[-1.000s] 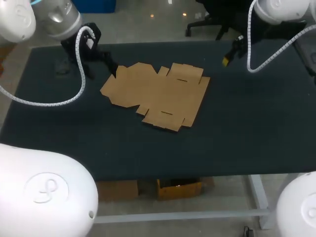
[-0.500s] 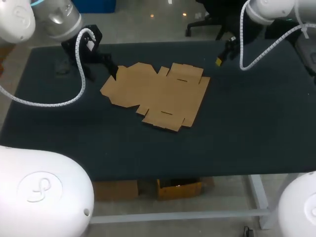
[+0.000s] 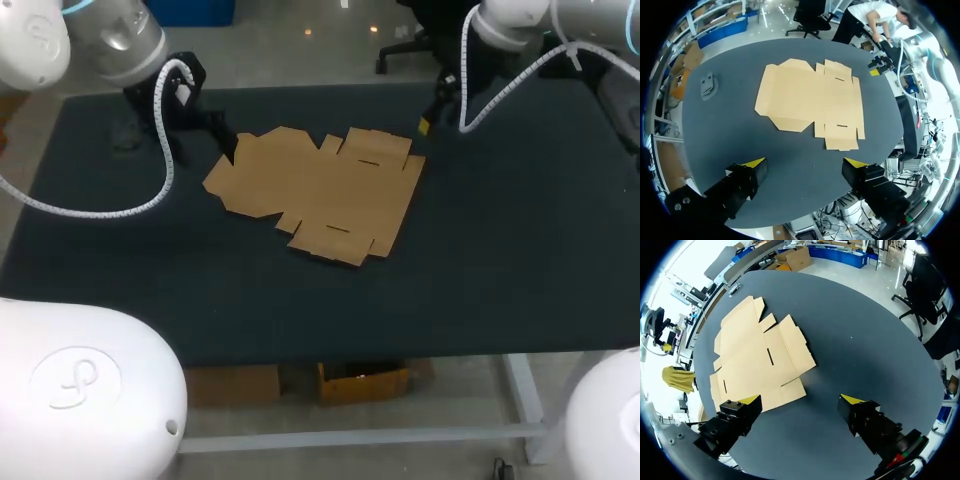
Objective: Assemble the packaging by folding the flat box into shape, placing the metal phone stand inside, and closing the box properly
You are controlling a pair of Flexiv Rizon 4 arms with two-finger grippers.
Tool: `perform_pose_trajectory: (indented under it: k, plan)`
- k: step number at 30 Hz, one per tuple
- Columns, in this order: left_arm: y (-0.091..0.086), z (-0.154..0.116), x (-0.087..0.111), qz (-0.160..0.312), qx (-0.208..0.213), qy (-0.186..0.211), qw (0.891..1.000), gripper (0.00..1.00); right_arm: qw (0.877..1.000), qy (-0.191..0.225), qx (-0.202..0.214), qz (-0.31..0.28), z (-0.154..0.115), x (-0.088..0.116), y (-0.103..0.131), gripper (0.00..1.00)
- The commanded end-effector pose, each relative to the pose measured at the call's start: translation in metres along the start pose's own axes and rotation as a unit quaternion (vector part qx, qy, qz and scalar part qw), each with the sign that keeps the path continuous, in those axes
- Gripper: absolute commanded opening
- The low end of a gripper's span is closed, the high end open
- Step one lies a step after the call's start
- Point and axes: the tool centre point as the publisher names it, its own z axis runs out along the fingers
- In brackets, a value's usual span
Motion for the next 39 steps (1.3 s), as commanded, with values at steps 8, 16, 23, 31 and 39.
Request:
perform_pose_trajectory:
  k: [8, 16, 23, 31, 39]
  plan:
    - [0.002, 0.000, -0.002, -0.016, 0.000, -0.006, 1.000, 1.00, 0.993, 0.106, 0.050, 0.007, 0.019, -0.011, 0.015, 1.00]
    - [0.004, 0.000, -0.003, -0.023, 0.000, -0.006, 1.000, 1.00, 0.990, 0.130, 0.060, 0.007, 0.034, -0.006, 0.025, 1.00]
    - [0.006, 0.000, -0.003, -0.024, 0.001, -0.007, 1.000, 1.00, 0.990, 0.131, 0.056, 0.007, 0.040, -0.004, 0.032, 1.00]
    - [0.008, 0.001, -0.006, -0.027, 0.002, -0.007, 1.000, 1.00, 0.990, 0.129, 0.051, 0.010, 0.053, -0.006, 0.035, 1.00]
    - [0.007, 0.004, -0.008, -0.031, 0.002, -0.004, 1.000, 1.00, 0.991, 0.127, 0.046, 0.014, 0.061, -0.012, 0.042, 1.00]
